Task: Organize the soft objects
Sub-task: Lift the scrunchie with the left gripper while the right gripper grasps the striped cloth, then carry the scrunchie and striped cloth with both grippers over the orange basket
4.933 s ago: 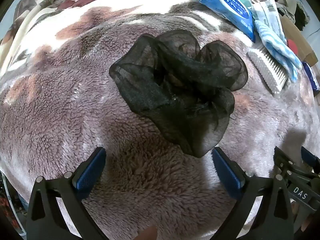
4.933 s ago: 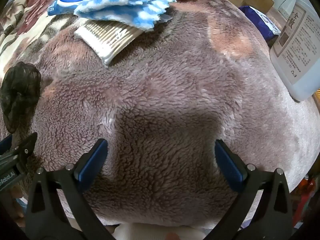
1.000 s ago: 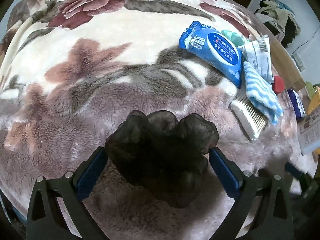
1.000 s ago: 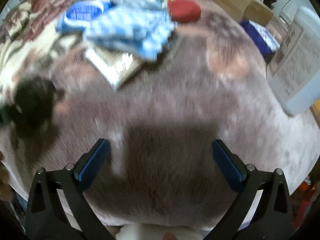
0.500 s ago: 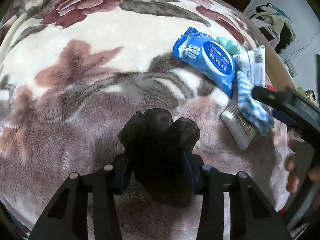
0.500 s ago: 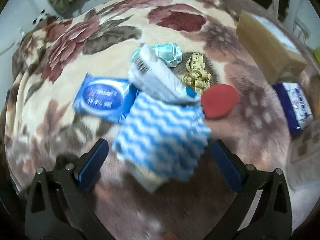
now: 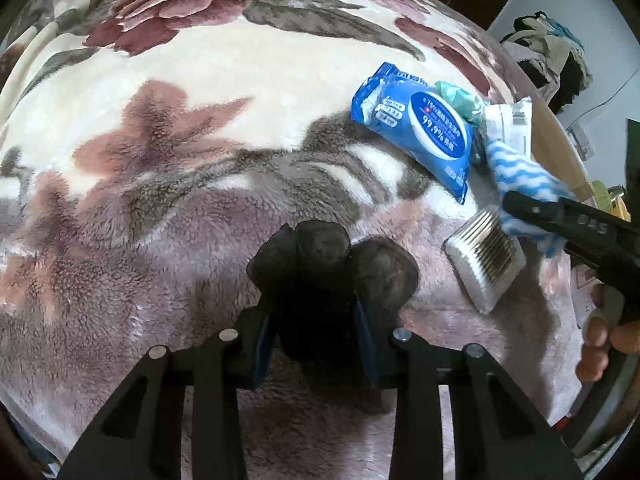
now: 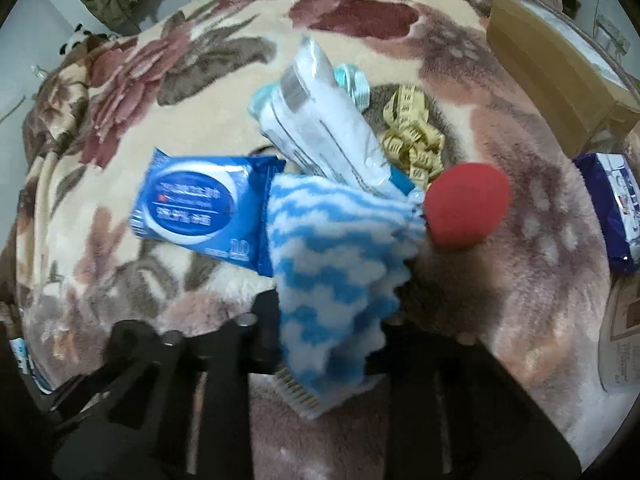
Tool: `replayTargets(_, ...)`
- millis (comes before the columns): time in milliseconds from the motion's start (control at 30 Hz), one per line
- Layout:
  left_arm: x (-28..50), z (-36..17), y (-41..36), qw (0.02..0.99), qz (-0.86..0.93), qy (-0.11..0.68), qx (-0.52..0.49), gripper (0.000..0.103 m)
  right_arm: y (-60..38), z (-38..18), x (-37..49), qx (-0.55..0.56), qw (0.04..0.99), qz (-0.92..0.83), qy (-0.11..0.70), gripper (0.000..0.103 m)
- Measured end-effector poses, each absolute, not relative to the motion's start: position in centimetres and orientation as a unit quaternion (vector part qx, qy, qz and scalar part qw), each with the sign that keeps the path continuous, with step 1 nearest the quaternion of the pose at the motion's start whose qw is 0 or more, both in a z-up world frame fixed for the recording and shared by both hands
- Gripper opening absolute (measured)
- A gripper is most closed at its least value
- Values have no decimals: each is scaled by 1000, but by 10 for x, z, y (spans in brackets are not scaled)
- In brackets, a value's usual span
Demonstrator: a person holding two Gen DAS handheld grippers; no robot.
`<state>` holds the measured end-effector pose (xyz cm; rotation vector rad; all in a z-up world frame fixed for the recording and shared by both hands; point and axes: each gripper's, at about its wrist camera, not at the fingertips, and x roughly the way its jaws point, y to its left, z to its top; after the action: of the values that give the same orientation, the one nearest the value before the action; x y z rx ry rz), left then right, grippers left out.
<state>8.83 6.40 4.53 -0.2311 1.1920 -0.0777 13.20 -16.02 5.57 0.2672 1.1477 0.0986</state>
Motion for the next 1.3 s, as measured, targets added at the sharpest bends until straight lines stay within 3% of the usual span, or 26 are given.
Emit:
replayTargets(333, 70, 74, 59, 837, -46, 534, -113, 27, -172, 106, 93, 158, 851, 70, 496, 23)
replayTargets(667, 56, 83, 49, 842, -64, 523, -115, 23, -170, 107, 49, 164, 846, 74, 502, 23)
replayTargets(1300, 52, 144, -26, 862, -109, 490, -66, 23, -212, 138, 13, 177, 864, 40, 470, 23)
